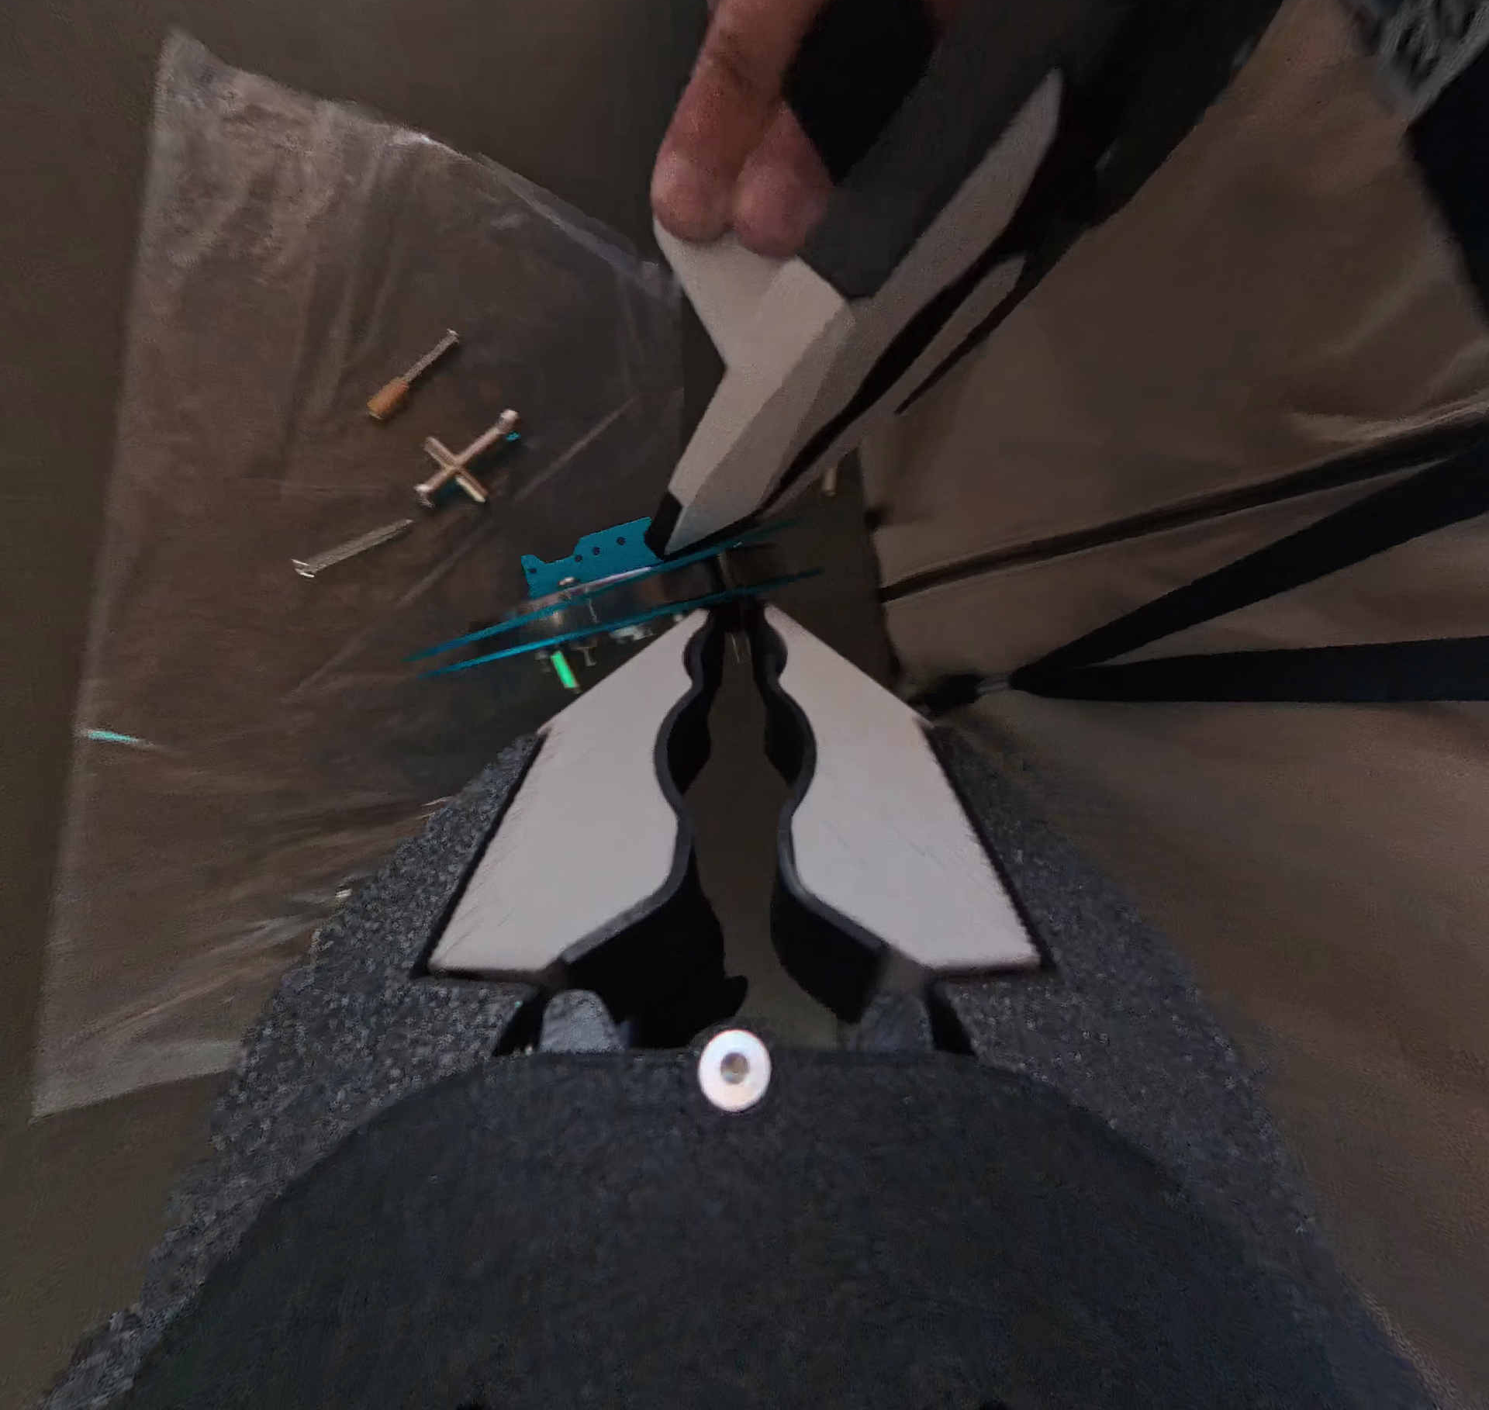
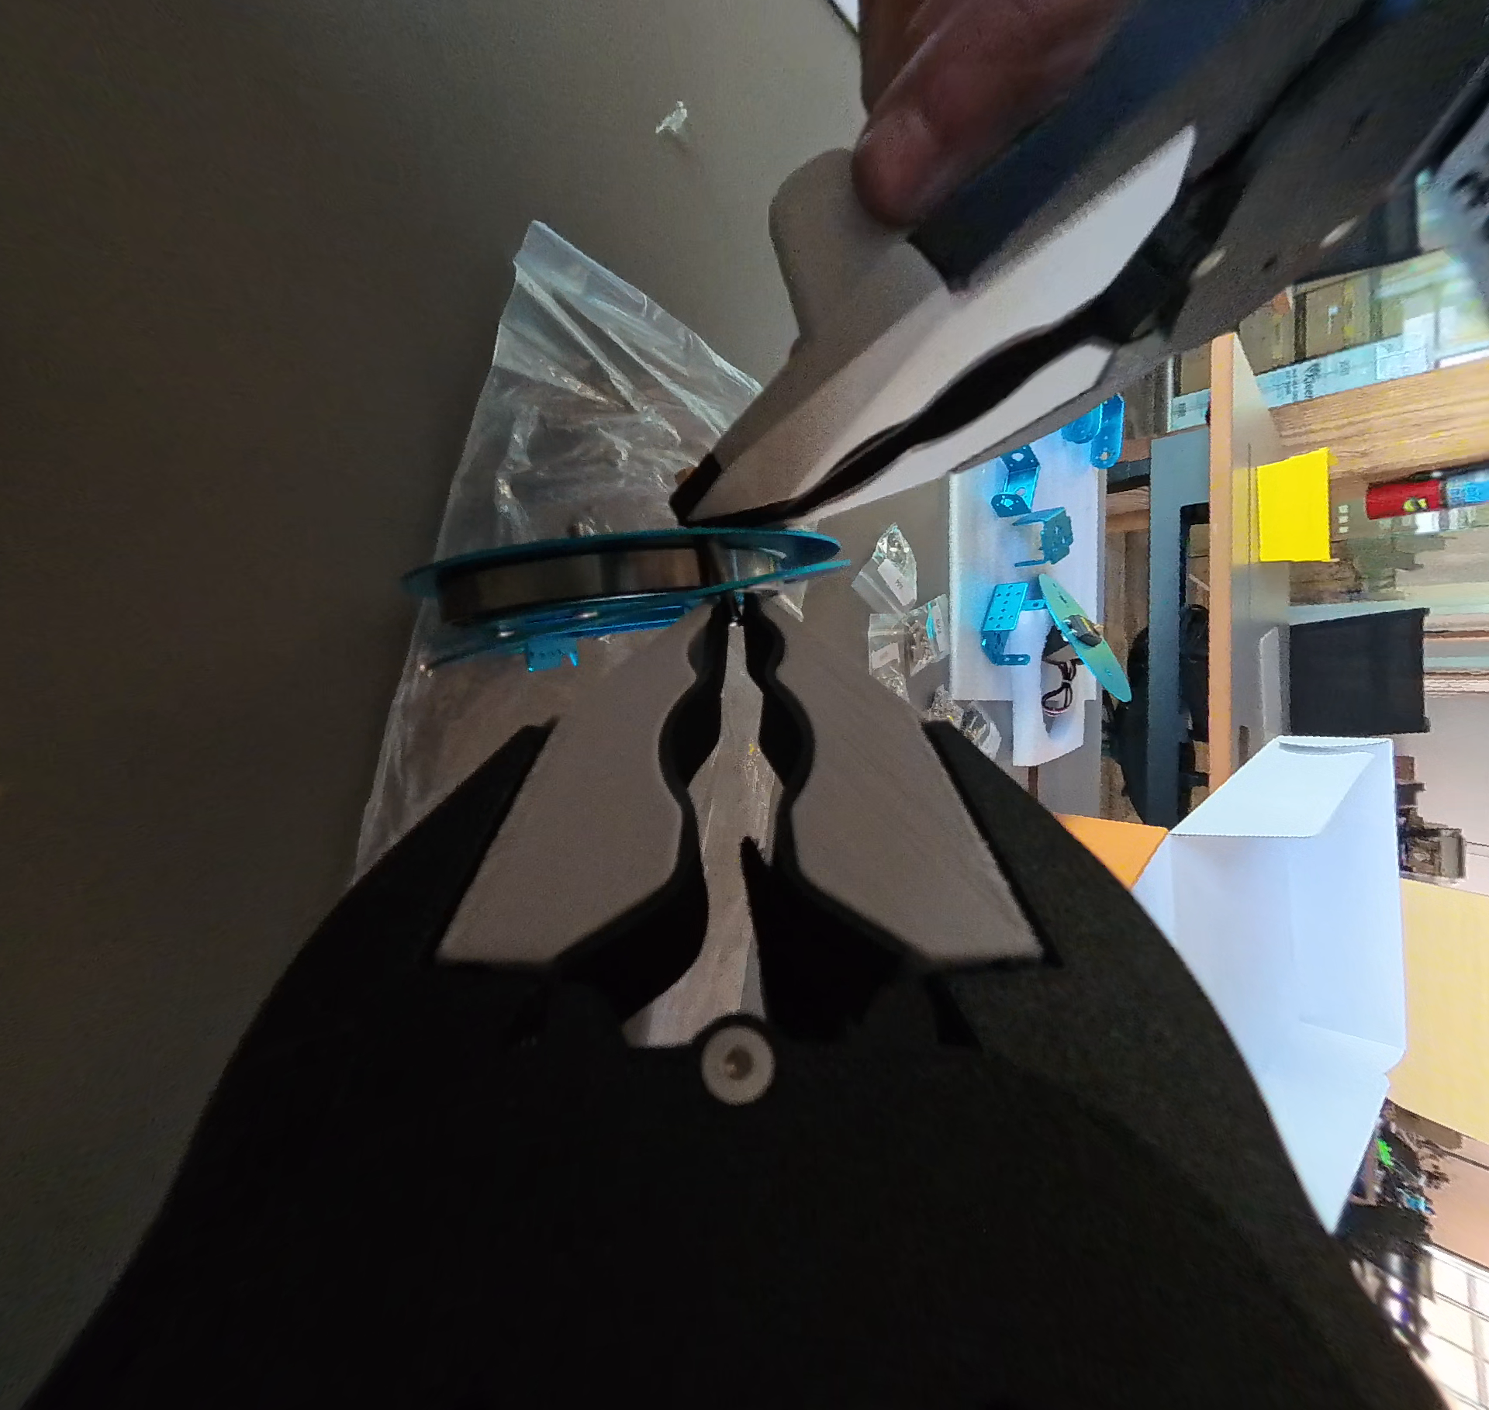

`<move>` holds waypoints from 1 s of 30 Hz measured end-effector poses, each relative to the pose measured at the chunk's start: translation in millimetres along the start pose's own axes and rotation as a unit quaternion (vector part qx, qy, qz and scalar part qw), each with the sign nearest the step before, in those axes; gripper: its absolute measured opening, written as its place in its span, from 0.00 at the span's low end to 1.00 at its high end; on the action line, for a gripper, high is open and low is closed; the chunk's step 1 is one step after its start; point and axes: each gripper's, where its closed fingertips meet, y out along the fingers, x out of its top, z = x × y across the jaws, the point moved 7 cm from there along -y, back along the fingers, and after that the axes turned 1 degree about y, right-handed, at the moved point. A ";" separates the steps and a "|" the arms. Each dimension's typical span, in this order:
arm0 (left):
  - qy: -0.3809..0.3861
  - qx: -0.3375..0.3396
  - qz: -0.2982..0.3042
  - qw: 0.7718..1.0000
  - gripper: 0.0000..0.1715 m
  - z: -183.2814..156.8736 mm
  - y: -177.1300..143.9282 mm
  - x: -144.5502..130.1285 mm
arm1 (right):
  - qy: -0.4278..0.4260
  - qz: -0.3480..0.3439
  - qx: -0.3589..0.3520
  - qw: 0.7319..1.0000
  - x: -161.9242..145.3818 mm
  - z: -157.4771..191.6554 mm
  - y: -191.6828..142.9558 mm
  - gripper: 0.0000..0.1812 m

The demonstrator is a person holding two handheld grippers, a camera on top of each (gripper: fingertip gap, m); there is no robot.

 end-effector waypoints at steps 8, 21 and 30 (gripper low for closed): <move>0.188 0.260 0.032 0.947 0.03 -24.1 6.1 -0.1 | 0.033 -0.001 0.000 0.999 -3.8 -4.1 2.1 0.01; 0.447 0.661 0.044 0.601 0.02 -28.6 54.2 -17.7 | 0.058 0.020 -0.005 0.998 -16.9 -7.3 0.6 0.01; 0.405 0.632 -0.033 0.659 0.03 -33.1 54.1 -17.3 | 0.063 0.019 -0.001 0.998 -18.2 -5.7 -1.3 0.01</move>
